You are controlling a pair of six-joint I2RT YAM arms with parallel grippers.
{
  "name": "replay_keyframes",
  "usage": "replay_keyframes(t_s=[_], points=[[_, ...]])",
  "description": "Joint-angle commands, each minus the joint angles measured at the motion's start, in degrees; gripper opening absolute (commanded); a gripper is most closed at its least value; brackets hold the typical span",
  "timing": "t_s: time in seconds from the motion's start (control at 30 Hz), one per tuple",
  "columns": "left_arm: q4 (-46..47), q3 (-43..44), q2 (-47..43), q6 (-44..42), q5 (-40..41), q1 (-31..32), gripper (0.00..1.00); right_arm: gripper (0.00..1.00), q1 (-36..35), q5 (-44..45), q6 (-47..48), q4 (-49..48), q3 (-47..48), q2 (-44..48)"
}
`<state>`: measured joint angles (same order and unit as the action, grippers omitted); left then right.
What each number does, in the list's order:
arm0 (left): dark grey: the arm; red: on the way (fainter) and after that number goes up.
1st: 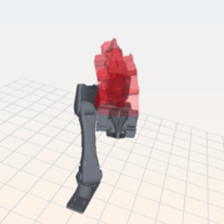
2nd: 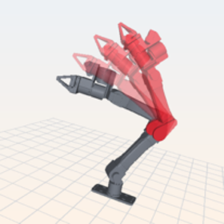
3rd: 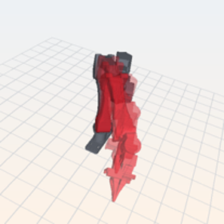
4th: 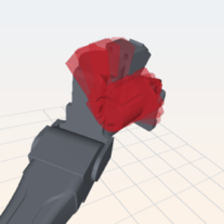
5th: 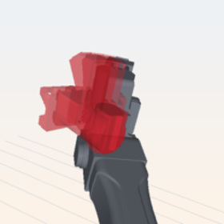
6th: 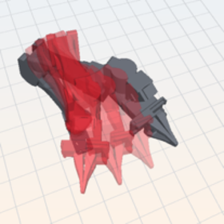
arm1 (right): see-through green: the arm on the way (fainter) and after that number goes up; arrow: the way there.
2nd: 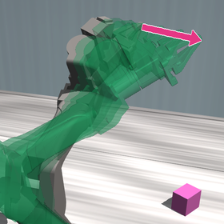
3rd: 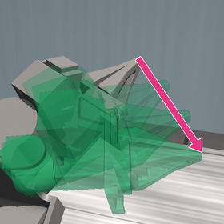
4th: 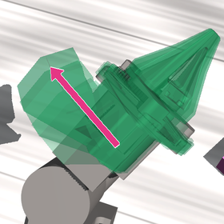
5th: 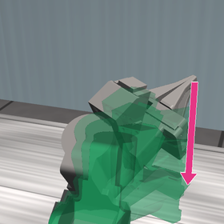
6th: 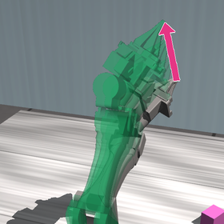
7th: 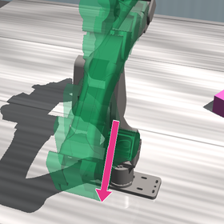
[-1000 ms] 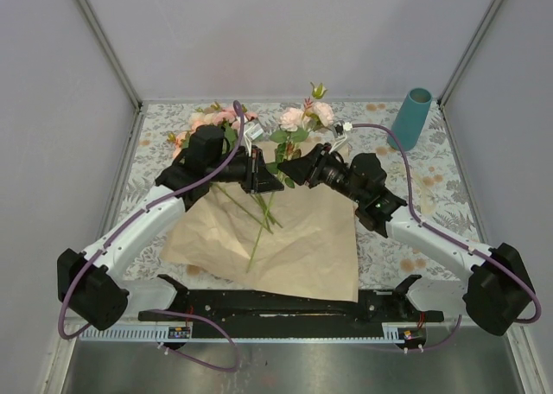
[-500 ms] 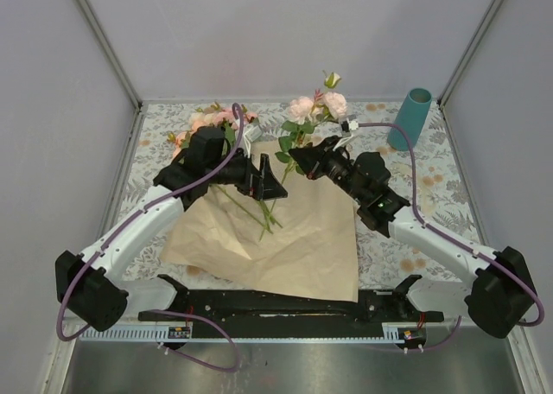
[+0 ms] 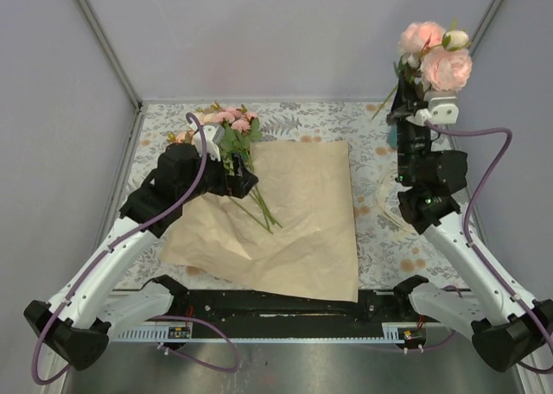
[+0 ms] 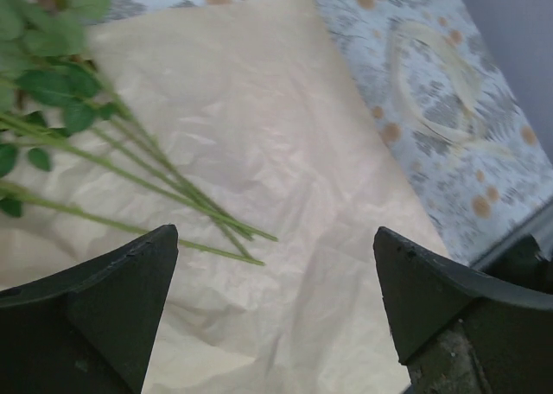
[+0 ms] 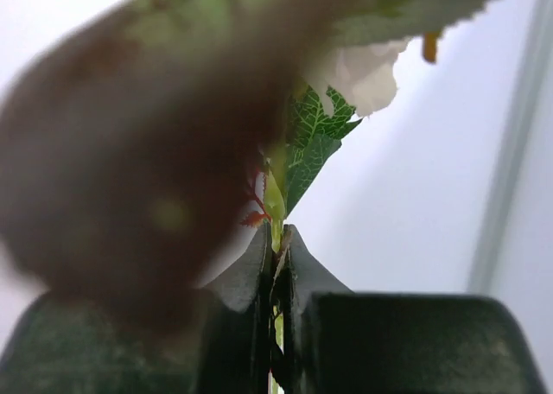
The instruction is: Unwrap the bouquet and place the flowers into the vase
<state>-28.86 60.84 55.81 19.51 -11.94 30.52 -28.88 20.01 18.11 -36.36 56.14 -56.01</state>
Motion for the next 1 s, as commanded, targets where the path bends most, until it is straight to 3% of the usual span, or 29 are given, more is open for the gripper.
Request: replay_keyframes(t_s=[0.0, 0.13, 0.4, 0.73, 0.97], points=[[-1.7, -1.3, -3.3, 2.1, 22.0, 0.1, 0.99, 0.00, 6.4, 0.1, 15.6, -3.3, 9.4, -5.2], [-2.1, -2.6, -6.1, 2.7, 27.8, 0.0, 0.99, 0.00, 14.3, -3.2, 14.1, -1.1, 16.1, -10.3], [-1.1, -3.7, -7.7, 1.5, 27.1, 0.0, 0.99, 0.00, 26.9, -9.7, 1.6, 3.0, 26.7, -21.3], [-2.4, -3.1, -6.7, 1.3, 28.9, 0.0, 0.99, 0.00, 30.6, -15.4, -3.8, 3.0, 31.2, -33.1], [-2.6, -3.3, -6.3, 1.5, 28.1, 0.0, 0.99, 0.02, 31.3, -14.3, -4.0, 7.3, 32.0, -39.6]])
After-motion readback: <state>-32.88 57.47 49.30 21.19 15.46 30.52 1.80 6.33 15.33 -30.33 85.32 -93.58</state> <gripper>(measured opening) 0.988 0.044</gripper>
